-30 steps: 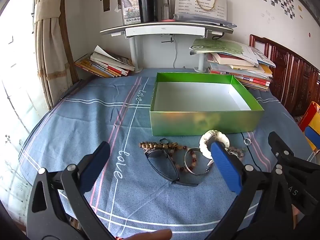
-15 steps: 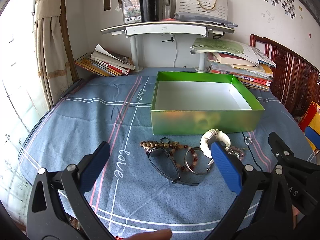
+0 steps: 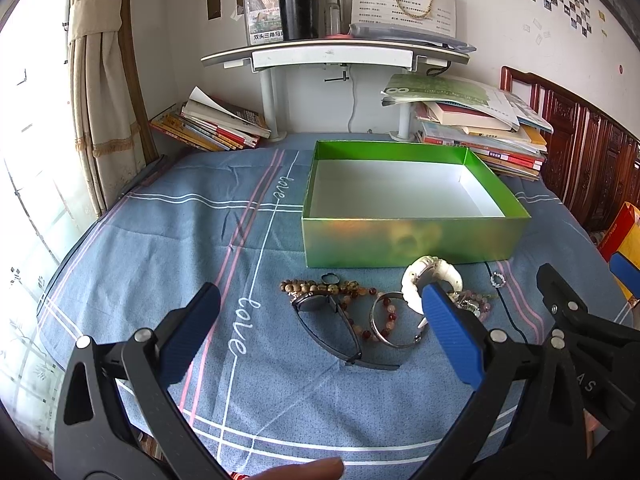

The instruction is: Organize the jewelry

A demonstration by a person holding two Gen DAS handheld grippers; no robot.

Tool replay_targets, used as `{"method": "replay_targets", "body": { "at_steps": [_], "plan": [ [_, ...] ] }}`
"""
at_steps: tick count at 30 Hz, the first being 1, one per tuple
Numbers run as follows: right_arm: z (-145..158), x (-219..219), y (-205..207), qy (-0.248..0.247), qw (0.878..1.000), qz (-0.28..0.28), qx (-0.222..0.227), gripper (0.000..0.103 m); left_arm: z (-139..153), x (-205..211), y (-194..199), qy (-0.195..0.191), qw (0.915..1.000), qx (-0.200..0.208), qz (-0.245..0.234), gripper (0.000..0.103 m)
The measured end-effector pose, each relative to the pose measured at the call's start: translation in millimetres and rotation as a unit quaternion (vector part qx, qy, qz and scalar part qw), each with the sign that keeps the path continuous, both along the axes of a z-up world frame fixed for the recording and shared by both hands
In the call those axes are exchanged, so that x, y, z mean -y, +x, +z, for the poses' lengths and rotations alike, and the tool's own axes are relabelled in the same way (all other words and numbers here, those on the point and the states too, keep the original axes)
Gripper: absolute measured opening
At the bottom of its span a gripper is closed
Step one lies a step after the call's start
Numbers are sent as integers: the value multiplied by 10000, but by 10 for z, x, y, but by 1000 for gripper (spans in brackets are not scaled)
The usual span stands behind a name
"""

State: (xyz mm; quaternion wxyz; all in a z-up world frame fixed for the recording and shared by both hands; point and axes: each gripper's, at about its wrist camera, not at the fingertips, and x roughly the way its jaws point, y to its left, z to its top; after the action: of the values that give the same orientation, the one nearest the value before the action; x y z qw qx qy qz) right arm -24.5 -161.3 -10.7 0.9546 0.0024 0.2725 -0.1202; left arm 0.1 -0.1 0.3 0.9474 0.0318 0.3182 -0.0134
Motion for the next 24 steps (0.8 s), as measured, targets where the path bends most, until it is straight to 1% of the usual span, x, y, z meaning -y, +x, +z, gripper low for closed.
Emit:
{"method": "replay_targets", "body": {
  "at_steps": [24],
  "plan": [
    [-17, -14, -2, -28, 10000, 15, -3, 101, 0, 0, 4, 1, 10000, -17, -4, 99]
  ]
}}
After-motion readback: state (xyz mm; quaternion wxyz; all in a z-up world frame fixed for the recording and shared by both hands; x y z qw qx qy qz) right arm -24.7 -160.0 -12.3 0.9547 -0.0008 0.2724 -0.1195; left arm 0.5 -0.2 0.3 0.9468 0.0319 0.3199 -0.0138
